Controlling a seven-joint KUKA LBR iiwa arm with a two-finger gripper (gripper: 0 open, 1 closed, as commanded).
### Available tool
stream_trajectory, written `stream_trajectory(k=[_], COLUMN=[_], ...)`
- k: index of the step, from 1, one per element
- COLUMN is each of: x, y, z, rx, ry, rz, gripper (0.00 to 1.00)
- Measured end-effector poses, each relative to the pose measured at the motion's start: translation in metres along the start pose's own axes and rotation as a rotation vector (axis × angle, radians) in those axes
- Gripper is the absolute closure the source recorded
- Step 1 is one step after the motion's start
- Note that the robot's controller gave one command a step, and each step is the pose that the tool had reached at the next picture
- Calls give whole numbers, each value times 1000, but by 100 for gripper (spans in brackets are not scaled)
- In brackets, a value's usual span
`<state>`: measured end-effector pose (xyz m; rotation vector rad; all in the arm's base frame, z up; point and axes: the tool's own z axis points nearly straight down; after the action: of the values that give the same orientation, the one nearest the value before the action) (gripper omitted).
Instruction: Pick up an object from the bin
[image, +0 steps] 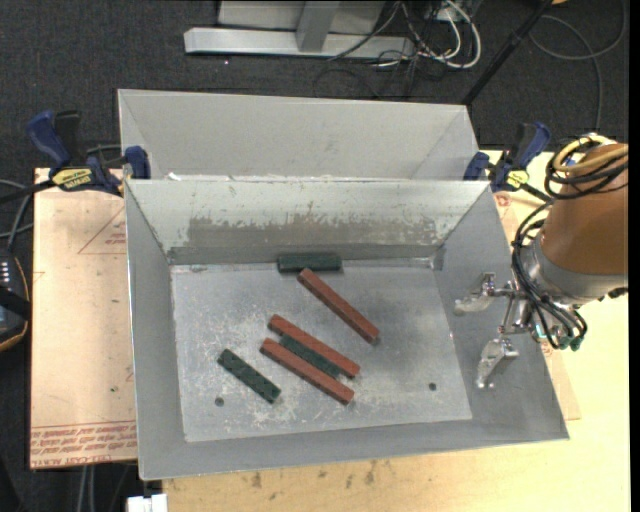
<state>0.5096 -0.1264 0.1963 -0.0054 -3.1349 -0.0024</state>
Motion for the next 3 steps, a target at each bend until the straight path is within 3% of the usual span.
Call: stream_trajectory(k=[1,2,3], x=[-2,-29,-82], y=[1,39,75], z=[-4,66,73], rx=[1,1,0], ry=[-7,-14,-6], rz=[-3,48,88], gripper=[0,0,0])
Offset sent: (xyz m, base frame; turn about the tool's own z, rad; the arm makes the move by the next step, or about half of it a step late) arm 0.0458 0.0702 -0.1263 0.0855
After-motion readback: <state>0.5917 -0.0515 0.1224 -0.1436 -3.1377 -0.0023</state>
